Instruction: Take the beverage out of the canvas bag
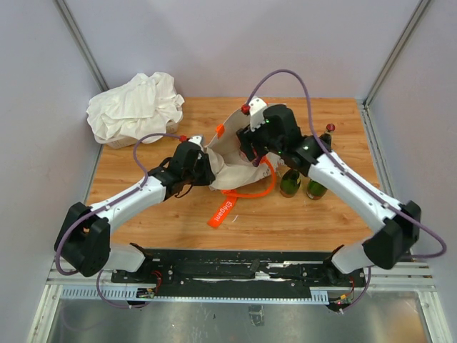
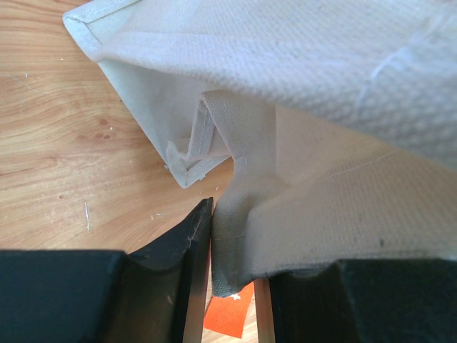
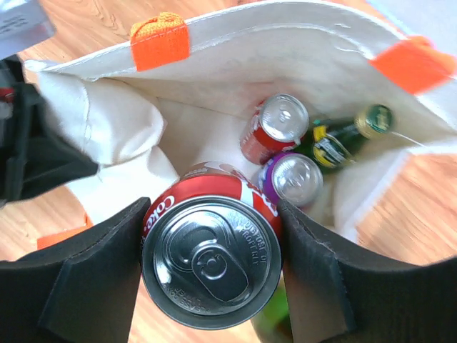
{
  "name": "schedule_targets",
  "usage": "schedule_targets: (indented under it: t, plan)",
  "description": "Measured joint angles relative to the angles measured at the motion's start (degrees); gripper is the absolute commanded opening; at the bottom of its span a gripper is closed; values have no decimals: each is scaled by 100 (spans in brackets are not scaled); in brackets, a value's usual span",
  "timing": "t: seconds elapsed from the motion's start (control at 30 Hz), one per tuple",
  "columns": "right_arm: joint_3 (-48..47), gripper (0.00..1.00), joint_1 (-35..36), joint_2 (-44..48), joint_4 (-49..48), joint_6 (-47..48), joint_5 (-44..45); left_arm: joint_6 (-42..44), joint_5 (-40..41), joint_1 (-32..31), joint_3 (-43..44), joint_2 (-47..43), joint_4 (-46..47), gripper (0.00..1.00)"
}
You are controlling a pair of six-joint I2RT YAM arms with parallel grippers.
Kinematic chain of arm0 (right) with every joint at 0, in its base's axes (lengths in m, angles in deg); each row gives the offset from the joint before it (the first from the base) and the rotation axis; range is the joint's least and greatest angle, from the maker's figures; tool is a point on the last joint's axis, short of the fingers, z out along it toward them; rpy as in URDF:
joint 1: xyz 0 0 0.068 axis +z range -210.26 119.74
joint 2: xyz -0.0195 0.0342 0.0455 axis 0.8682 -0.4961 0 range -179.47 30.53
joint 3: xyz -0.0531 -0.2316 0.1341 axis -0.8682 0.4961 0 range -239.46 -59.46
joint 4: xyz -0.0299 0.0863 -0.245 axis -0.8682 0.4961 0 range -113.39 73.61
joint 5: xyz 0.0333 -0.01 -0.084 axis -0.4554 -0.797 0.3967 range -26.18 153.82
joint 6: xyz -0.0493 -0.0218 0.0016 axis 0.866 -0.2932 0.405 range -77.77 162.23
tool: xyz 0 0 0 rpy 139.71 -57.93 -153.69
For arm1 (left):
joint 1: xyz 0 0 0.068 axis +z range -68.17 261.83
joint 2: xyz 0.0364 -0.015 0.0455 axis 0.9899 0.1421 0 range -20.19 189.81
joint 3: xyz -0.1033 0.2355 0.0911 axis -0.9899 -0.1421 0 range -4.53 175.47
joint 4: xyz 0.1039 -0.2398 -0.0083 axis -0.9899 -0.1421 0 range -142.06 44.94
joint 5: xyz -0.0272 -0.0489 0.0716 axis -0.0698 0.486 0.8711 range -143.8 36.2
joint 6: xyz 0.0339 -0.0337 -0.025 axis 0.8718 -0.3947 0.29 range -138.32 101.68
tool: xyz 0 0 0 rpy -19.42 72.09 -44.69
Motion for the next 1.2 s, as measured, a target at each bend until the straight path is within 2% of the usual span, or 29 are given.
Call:
schedule_targets:
  t: [0.2,0.43,0.63,0.8,1.1,1.17,1.2]
  plan:
    - [413,1,15,1484,654,-136,498,11,22,0,24,-37,-59,31]
    - [2002,1,15,3042,1596,-837,1115,9,52,0,24,-173,-120,31]
    - [3303,1,15,3963,1991,-1591,1663,13,90,0,24,-195,-127,31]
    - [4148,1,15,4319,1915,-2076,2124,11,90,0,24,-190,-127,31]
    - [5049,1,15,4212,1143,-2465,2774,11,87,0,28,-142,-122,31]
    - [5158,6,15,4186,964,-2529,2861,13,87,0,55,-87,-127,31]
    - [5209,11,15,4175,861,-2559,2903,13,90,0,72,-57,-129,31]
